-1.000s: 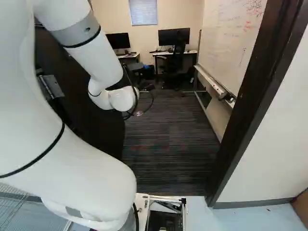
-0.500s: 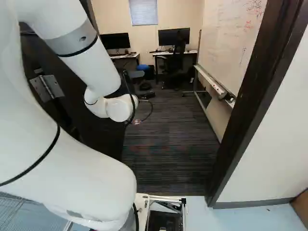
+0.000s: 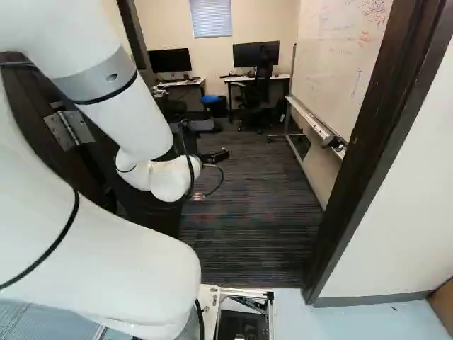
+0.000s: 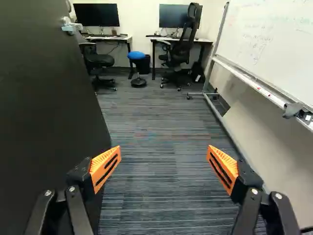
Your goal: Open the door and move inside
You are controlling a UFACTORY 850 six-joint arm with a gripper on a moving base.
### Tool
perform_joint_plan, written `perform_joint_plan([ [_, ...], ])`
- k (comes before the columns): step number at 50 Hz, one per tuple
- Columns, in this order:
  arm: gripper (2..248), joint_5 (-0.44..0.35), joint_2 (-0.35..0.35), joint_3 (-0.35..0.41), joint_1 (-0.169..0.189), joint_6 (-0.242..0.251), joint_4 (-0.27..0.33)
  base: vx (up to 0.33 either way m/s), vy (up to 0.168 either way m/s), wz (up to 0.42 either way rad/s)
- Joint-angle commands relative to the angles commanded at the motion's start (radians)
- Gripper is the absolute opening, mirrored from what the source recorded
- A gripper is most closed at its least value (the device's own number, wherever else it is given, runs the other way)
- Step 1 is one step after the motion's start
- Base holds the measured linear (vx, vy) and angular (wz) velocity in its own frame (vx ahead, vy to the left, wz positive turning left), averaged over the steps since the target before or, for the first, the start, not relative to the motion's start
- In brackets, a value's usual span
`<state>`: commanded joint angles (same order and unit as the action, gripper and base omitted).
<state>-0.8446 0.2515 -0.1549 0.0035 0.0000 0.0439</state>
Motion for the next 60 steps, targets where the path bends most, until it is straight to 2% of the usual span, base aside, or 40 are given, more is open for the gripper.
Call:
perform_joint_plan([
  [25,247,-0.026,0.026,0.062,-0.003,0.000,-0.040,0.000,0.000,0.000],
  [60,247,-0.028,0.028,0.068,-0.003,0.000,-0.044,0.015,0.000,0.000],
])
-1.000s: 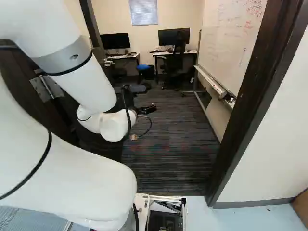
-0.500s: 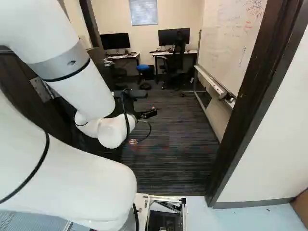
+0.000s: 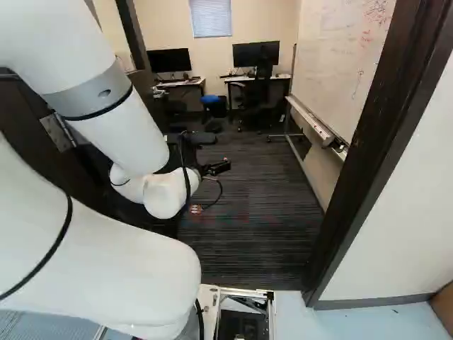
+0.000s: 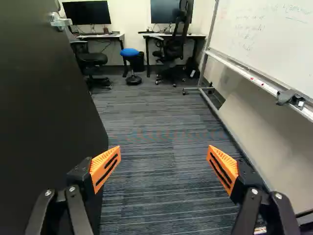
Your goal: Open the door and move inside
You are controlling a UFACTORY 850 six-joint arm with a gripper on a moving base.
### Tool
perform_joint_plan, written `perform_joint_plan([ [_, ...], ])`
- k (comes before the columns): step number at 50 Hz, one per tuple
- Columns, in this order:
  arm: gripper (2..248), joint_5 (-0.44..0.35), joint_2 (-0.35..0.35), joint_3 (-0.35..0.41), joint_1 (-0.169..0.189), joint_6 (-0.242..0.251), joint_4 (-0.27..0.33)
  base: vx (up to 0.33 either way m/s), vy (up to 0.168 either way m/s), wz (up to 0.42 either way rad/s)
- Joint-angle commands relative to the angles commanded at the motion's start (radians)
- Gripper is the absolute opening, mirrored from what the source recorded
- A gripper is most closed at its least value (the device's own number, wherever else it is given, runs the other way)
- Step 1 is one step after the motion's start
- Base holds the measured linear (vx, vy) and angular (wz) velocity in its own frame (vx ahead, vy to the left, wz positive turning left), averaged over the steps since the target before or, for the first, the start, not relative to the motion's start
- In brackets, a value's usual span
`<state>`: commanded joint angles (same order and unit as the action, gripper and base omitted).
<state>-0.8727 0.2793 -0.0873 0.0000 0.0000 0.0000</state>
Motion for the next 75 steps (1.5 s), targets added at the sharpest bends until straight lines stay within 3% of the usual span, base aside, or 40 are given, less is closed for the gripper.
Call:
perform_joint_plan([
  [75,247,0.000,0.000,0.000,0.000,0.000,0.000,0.120,-0.034,-0.005],
])
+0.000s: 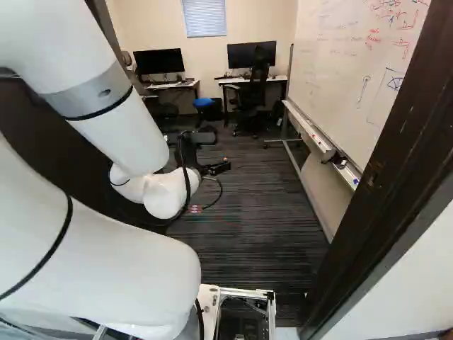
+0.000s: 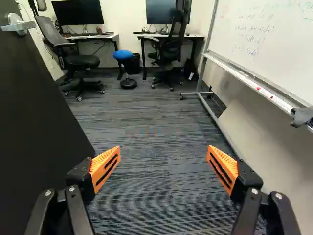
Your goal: Open the door and move inside
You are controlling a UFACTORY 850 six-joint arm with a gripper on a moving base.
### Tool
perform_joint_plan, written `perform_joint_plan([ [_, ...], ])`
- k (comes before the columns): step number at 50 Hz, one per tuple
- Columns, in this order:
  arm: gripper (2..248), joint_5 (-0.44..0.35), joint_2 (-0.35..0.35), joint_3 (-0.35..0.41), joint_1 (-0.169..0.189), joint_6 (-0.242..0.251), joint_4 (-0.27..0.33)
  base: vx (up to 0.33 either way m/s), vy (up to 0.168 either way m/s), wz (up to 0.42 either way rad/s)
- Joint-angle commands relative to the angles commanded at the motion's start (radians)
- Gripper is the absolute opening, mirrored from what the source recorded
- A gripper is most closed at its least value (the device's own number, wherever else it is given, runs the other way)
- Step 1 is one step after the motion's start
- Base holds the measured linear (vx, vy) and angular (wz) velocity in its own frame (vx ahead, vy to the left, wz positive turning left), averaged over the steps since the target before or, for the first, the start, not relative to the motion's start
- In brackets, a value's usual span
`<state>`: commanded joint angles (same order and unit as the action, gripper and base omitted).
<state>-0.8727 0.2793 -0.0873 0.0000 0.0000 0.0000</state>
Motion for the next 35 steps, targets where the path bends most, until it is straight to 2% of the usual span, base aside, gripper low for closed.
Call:
perform_joint_plan([
  [35,247,0.000,0.000,0.000,0.000,0.000,0.000,0.154,-0.001,-0.011],
])
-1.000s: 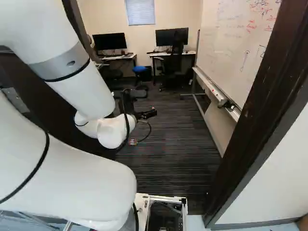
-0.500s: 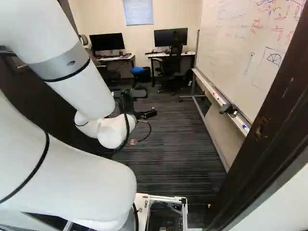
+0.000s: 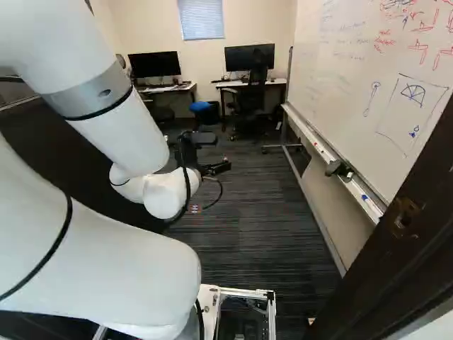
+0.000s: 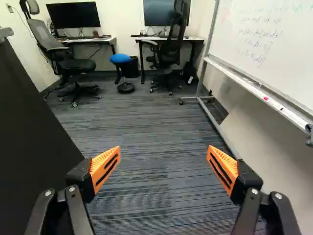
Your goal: Open the door and move inside
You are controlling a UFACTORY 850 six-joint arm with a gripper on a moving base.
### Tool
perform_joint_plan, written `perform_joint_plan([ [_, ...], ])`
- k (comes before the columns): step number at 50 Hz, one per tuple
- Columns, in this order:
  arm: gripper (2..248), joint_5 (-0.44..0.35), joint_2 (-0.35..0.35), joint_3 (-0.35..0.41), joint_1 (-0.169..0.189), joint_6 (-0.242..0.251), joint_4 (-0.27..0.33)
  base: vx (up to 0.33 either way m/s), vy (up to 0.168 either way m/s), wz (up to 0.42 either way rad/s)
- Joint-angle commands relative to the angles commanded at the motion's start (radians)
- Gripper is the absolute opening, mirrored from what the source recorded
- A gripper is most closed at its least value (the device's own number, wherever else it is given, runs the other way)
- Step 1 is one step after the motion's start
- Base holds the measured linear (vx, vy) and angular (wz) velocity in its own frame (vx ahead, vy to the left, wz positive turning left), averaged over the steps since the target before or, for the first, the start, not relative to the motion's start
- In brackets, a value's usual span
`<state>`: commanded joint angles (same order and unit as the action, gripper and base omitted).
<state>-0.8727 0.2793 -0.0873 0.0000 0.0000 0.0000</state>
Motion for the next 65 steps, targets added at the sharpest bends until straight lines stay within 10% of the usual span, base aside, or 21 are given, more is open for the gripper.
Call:
perform_joint_plan([
  [65,247,0.000,0.000,0.000,0.000,0.000,0.000,0.185,0.001,-0.004],
])
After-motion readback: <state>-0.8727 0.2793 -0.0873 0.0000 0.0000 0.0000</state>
